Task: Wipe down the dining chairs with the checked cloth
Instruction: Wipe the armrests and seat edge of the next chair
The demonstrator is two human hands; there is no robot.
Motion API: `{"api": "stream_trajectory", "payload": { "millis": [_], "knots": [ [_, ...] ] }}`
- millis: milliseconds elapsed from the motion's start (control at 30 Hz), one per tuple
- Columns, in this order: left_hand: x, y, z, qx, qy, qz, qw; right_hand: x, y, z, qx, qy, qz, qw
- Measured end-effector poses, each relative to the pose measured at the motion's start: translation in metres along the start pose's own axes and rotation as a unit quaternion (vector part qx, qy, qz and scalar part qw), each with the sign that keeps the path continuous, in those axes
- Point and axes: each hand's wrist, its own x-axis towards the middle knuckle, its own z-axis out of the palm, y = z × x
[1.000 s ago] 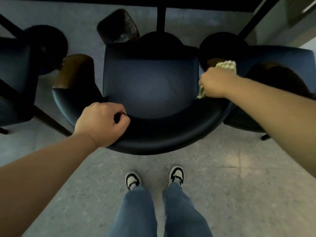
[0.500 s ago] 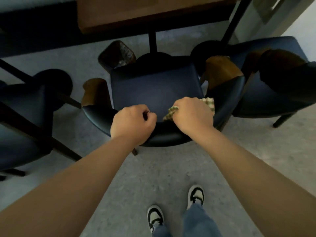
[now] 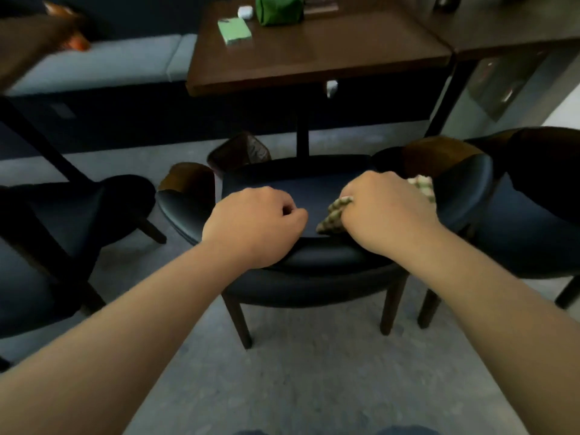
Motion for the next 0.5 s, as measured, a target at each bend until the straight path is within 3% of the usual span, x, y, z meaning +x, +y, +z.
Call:
{"api": "stream_trajectory", "payload": {
  "millis": [167,500],
  "knots": [
    [-0.0013,0.0004,0.0012,0.001,0.032,0.036,0.999,-0.0004,0.0014,0.0019,0.072,0.048,-0.023,0.996],
    [-0.0074,-0.0020,0.0090,-0.160,0.244,0.086,0.953,-0.0069,0.0046,0.0093,0.136,0.203,-0.057,0.968]
  ]
}}
